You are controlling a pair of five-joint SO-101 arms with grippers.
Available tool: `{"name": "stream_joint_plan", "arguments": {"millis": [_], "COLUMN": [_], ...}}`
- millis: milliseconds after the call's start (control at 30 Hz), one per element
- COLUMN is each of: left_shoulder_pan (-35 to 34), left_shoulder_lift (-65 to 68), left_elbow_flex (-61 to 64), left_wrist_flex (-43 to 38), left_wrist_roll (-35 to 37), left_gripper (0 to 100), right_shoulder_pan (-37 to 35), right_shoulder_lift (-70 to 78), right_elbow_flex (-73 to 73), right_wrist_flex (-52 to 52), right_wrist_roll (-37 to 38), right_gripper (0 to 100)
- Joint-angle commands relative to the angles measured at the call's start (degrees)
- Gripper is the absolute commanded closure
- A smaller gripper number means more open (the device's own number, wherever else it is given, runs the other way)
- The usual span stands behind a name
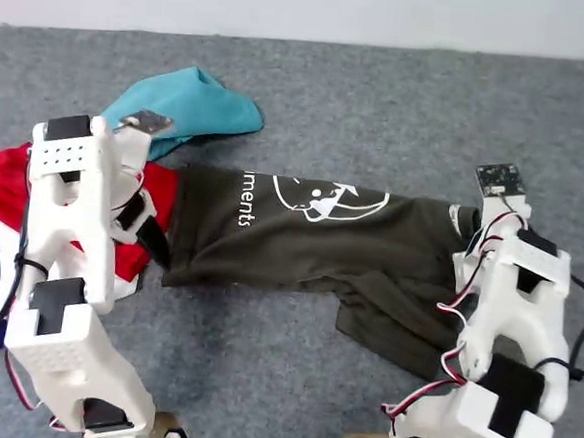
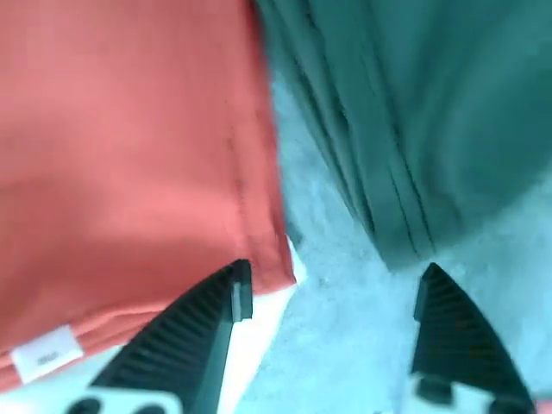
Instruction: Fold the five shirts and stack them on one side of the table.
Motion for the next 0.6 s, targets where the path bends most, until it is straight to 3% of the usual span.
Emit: {"name": "stream_joint_plan", "arguments": {"millis": [0, 300, 567], "left_shoulder_pan": [1.93, 13.36, 13.8], "left_shoulder_lift": [-2.99, -2.99, -3.08], "left_elbow_flex": [-0.48, -0.4, -0.4], "left_wrist_flex": [-5.89, -2.64, -2.55], "left_wrist_roll": [12.22, 14.68, 14.68], "left_gripper": [70, 70, 70], "right_shoulder_pan": [0.66, 0.57, -1.01], "right_shoulder_lift": [-0.84, -14.02, -24.4], "right_elbow_flex": [-2.81, -4.57, 7.38], "right_wrist_flex": [2.15, 19.12, 20.53], "right_wrist_roll": [0.7, 3.08, 2.55], "right_gripper": [79.4, 79.0, 79.0]}}
